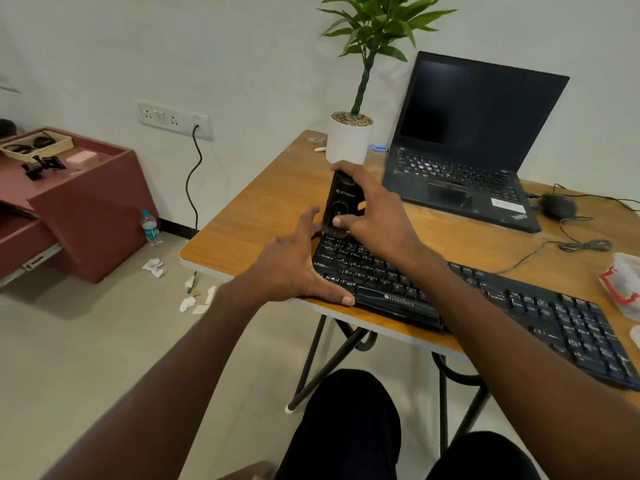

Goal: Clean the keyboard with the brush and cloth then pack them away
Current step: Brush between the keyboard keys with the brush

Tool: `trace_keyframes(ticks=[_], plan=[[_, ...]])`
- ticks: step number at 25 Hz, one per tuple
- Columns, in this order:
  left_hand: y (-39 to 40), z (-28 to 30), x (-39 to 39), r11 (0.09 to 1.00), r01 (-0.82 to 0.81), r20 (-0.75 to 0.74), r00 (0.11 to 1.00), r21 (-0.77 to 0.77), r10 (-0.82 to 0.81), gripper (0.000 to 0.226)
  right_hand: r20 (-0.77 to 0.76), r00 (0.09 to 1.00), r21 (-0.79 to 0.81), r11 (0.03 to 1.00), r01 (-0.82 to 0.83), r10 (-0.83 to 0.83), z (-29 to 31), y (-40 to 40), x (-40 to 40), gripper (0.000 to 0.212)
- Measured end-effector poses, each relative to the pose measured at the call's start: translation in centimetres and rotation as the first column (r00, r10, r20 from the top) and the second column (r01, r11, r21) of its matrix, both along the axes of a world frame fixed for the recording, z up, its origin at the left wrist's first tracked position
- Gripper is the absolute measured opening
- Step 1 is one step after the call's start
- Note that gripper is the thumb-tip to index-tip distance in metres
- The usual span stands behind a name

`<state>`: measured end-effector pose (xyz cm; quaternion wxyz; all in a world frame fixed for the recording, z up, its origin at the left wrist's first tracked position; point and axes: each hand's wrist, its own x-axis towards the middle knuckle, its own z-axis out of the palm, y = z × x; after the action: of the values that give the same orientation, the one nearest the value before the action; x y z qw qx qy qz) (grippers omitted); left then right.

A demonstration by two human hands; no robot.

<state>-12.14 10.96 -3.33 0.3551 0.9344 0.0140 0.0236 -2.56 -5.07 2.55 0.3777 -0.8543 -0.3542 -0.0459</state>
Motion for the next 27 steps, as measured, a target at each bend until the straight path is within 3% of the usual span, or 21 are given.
trace_keyframes(ticks=[3,6,14,17,21,25,27], plan=[[0.1,-0.2,0.2,1.000,-0.014,-0.019,1.000,0.005,0.015,0.160,0.031,0.999,-0.108,0.994,-0.008,0.012,0.1,0.0,0.5,0.083],[0.1,-0.3,0.2,1.000,-0.013,-0.022,1.000,0.005,0.013,0.159,0.062,0.998,-0.071,0.997,0.020,-0.016,0.2,0.6,0.3,0.081],[0.2,-0.4,0.2,1.000,-0.004,-0.023,1.000,0.013,0.004,0.156,0.102,0.990,-0.175,0.978,0.117,-0.100,0.5,-0.3,0.6,0.078],[0.0,-0.2,0.2,1.000,-0.004,-0.023,1.000,0.012,0.004,0.157,0.018,0.998,-0.099,0.993,0.063,-0.061,0.6,-0.3,0.6,0.076],[-0.1,0.0,0.0,1.000,0.001,-0.024,1.000,0.009,-0.001,0.155,0.081,0.995,-0.202,0.977,0.069,-0.054,1.2,-0.1,0.4,0.076],[0.0,0.0,0.0,1.000,0.007,-0.030,1.000,0.002,-0.007,0.155,0.049,0.996,-0.317,0.944,0.087,-0.075,2.2,-0.4,0.8,0.076],[0.0,0.0,0.0,1.000,0.007,-0.024,1.000,0.006,-0.007,0.154,0.060,0.996,-0.291,0.953,0.079,-0.064,2.1,-0.5,0.9,0.077]])
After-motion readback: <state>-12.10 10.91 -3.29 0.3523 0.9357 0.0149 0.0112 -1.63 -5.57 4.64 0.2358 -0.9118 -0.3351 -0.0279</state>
